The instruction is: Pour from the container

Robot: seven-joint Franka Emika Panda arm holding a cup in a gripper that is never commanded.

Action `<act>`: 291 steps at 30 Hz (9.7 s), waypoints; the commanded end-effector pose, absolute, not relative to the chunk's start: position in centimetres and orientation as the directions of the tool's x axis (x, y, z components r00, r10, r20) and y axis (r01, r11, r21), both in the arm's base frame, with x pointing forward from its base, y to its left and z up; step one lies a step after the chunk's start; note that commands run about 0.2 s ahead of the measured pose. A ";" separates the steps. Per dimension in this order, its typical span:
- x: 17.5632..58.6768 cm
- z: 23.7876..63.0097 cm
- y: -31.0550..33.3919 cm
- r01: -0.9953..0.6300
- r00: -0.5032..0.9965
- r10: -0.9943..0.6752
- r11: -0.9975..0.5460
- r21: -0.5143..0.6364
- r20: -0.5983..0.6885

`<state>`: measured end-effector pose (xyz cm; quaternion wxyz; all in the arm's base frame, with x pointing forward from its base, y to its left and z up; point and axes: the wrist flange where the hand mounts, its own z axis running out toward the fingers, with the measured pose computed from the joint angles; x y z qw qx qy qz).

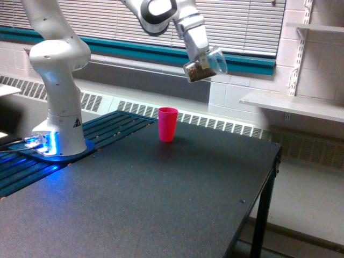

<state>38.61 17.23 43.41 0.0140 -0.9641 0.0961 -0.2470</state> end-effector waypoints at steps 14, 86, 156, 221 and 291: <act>31.2 42.0 21.9 -0.119 0.882 -0.137 -0.991 -0.068 0.451; 22.5 37.3 27.9 -0.628 0.720 -0.660 -0.752 -0.202 0.215; 21.5 34.8 32.2 -0.793 0.589 -0.804 -0.555 -0.252 -0.086; 16.5 30.8 30.5 -0.829 0.556 -0.810 -0.526 -0.189 -0.186; 18.1 28.9 29.0 -0.832 0.555 -0.799 -0.532 -0.157 -0.232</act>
